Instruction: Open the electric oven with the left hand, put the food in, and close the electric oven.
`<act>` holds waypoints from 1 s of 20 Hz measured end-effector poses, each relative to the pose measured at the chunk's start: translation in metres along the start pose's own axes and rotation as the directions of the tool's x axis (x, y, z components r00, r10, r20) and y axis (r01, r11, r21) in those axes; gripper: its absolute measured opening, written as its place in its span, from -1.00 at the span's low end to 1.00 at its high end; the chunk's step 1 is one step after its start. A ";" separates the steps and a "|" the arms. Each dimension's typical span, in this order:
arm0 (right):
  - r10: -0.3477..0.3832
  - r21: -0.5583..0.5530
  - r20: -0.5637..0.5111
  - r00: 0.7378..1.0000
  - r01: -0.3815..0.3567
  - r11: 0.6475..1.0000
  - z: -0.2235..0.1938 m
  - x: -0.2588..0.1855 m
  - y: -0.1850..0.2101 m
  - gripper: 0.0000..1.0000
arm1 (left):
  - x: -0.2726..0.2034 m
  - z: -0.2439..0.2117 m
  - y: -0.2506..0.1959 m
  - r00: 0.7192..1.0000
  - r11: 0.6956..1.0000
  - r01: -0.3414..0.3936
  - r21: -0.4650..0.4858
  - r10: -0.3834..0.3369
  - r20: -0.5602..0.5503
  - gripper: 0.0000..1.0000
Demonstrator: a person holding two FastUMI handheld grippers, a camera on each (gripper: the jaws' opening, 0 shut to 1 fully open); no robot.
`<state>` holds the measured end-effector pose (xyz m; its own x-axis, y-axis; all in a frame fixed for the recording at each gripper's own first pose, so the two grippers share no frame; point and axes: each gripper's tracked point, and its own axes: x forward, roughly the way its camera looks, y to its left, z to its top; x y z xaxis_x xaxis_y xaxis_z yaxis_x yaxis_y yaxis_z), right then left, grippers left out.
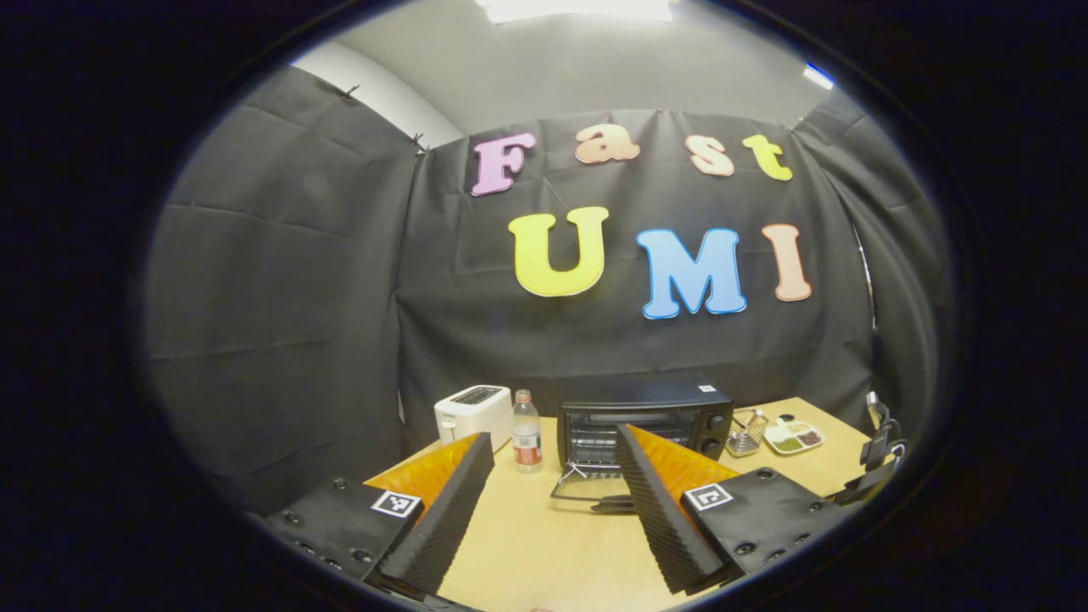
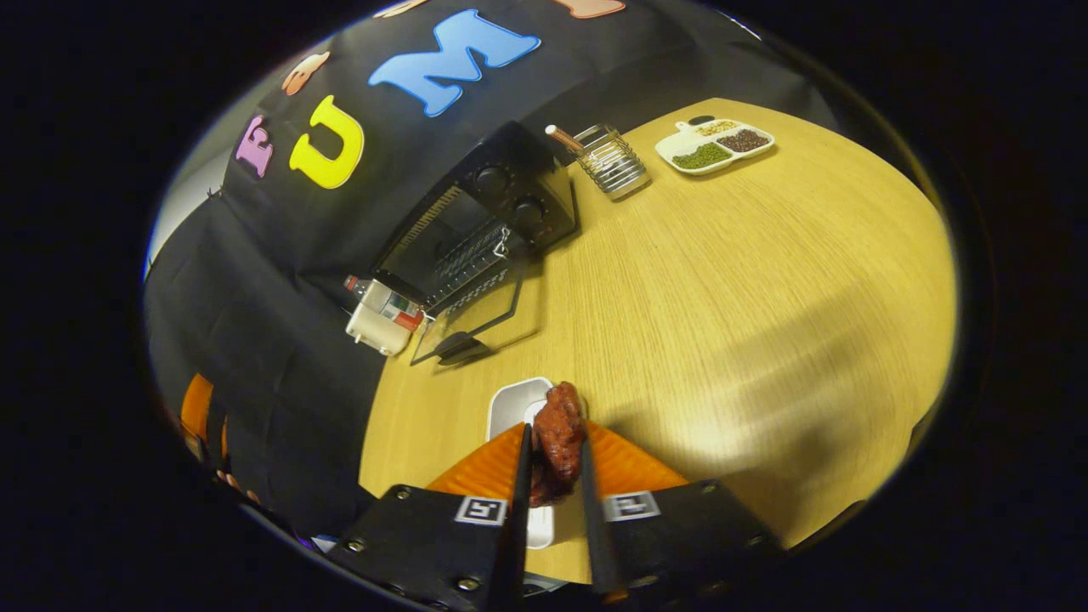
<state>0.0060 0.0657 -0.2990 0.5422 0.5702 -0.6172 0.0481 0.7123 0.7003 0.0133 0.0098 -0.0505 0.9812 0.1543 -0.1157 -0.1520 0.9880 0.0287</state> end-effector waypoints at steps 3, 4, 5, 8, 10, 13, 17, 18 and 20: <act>0.017 0.013 -0.005 1.000 -0.017 1.000 0.006 0.007 0.008 -0.78 | 0.008 -0.002 0.001 1.000 1.000 0.005 -0.001 -0.005 -0.006 0.80; 0.011 -0.004 -0.003 1.000 -0.011 1.000 0.007 0.007 0.011 -0.77 | 0.010 -0.001 0.001 1.000 1.000 0.008 -0.003 -0.008 -0.004 1.00; 0.005 -0.026 -0.004 1.000 -0.005 1.000 0.009 0.006 0.014 -0.78 | 0.014 0.000 0.000 1.000 1.000 0.014 -0.002 -0.014 0.000 1.00; 0.003 -0.074 0.013 1.000 -0.002 0.997 0.020 -0.002 0.029 -0.78 | 0.026 0.004 0.000 1.000 1.000 0.028 0.000 -0.028 0.012 1.00; 0.018 -0.086 0.036 0.999 -0.015 0.996 0.034 -0.002 0.044 -0.79 | 0.036 0.004 -0.001 0.999 0.999 0.042 -0.018 -0.042 0.012 0.97; 0.033 -0.102 0.075 0.997 -0.025 0.994 0.059 0.000 0.065 -0.79 | 0.053 0.005 0.002 0.998 0.998 0.057 -0.034 -0.056 0.013 1.00; 0.055 -0.111 0.122 0.991 -0.042 0.993 0.086 0.017 0.095 -0.78 | 0.076 0.010 0.012 0.997 0.997 0.071 -0.039 -0.069 0.032 1.00; 0.060 -0.109 0.134 0.989 -0.045 0.993 0.092 0.021 0.101 -0.78 | 0.082 0.012 0.016 0.997 0.997 0.072 -0.042 -0.070 0.037 0.80; 0.075 -0.105 0.157 0.985 -0.059 0.993 0.103 0.034 0.117 -0.79 | 0.092 0.012 0.026 0.997 0.996 0.071 -0.049 -0.069 0.038 0.93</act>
<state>0.1166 0.1260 -0.2011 0.6693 0.5506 -0.4988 -0.0721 0.7163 0.6940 0.1014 0.0498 -0.0483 0.9932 0.0854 -0.0797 -0.0879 0.9957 -0.0282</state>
